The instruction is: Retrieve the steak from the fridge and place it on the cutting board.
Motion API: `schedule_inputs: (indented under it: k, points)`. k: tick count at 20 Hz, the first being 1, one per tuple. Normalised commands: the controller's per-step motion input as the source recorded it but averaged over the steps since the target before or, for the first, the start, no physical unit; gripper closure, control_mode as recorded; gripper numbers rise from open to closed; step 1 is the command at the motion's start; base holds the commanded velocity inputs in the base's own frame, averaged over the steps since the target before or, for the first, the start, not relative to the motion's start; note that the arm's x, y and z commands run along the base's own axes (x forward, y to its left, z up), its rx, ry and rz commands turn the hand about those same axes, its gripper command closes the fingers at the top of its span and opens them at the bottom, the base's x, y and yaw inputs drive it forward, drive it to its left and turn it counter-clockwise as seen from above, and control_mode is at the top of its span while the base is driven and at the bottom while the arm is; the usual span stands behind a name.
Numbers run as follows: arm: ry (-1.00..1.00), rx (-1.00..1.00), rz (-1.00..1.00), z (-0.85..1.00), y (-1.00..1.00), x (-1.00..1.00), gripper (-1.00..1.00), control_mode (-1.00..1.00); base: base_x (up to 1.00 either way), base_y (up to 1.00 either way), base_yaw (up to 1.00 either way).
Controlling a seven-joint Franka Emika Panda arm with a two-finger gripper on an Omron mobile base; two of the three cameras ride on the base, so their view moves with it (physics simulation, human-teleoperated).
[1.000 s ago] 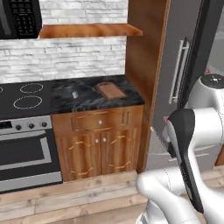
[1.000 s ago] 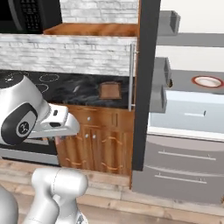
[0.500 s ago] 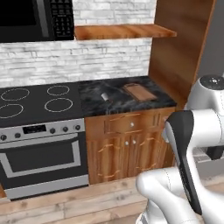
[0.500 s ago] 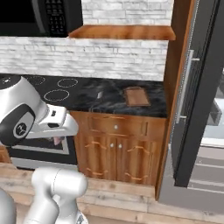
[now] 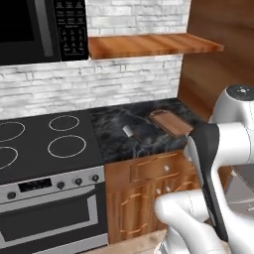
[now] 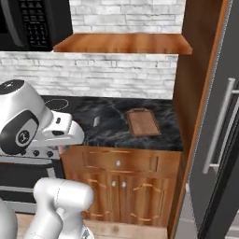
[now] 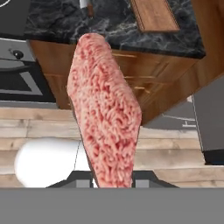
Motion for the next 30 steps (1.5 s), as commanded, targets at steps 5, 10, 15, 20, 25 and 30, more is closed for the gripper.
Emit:
schedule_inputs:
  k: [5,10,15,20,25,30]
  points:
    - [0.00,0.00,0.00,0.00,0.00,0.00,1.00,1.00,0.76,0.01,-0.21]
    - [0.00,0.00,0.00,0.00,0.00,0.00,1.00,1.00,0.51,-0.03,-0.23]
    - [0.00,0.00,0.00,0.00,0.00,0.00,1.00,1.00,0.14,-0.31,-0.08]
    - [0.00,0.00,0.00,0.00,0.00,0.00,1.00,1.00,0.30,-0.14,-0.07]
    - [0.00,0.00,0.00,0.00,0.00,0.00,1.00,1.00,0.56,0.00,-0.07]
    - [0.00,0.00,0.00,0.00,0.00,0.00,1.00,1.00,0.52,-0.18,0.00]
